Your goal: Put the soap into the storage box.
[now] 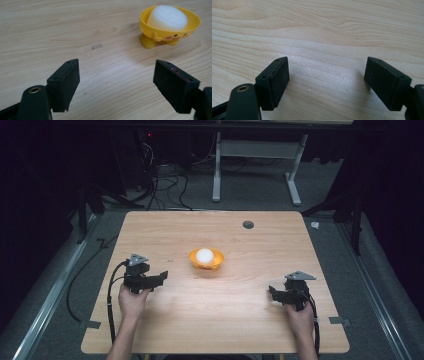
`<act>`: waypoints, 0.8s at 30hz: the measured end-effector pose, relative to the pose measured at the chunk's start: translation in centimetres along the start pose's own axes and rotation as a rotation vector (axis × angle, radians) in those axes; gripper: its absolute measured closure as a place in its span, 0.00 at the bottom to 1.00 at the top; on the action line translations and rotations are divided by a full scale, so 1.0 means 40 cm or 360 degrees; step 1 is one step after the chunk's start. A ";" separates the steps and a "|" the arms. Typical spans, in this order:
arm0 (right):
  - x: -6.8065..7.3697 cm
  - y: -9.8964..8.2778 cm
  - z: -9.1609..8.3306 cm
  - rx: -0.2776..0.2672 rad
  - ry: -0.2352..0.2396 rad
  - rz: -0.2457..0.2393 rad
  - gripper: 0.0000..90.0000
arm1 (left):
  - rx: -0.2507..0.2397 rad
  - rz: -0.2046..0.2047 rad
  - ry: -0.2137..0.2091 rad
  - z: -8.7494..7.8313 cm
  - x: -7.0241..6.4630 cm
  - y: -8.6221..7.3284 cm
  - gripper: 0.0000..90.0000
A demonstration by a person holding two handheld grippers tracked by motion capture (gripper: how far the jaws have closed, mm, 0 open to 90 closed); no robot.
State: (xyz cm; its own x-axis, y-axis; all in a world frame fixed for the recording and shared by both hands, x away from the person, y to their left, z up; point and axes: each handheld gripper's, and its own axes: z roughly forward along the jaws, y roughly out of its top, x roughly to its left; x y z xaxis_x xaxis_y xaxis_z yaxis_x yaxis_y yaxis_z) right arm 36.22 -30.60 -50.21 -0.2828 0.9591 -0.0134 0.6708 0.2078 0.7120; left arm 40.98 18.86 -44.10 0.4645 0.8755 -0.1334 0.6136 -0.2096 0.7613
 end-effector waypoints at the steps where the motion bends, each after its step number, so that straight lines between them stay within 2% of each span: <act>1: 0.000 0.000 0.000 0.0000 -0.0001 0.0001 0.23 | 0.0004 0.0010 0.0008 -0.002 -0.001 -0.001 0.24; 7: 0.000 0.000 0.000 0.0000 0.0000 0.0000 0.23 | 0.0005 0.0007 0.0008 -0.005 0.000 -0.008 0.25; 14: 0.000 0.000 0.000 0.0000 -0.0001 0.0001 0.23 | 0.0015 -0.0029 0.0007 -0.011 0.012 -0.031 0.24; 24: 0.000 0.000 0.000 0.0000 -0.0001 0.0000 0.23 | 0.0030 -0.0024 0.0025 -0.017 0.012 -0.047 0.24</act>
State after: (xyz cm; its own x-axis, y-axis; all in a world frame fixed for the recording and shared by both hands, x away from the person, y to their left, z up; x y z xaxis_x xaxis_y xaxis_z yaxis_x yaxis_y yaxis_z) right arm 36.22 -30.59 -50.21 -0.2822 0.9593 -0.0137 0.6709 0.2075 0.7120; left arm 39.62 19.98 -45.18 0.4452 0.8853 -0.1347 0.6325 -0.2044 0.7471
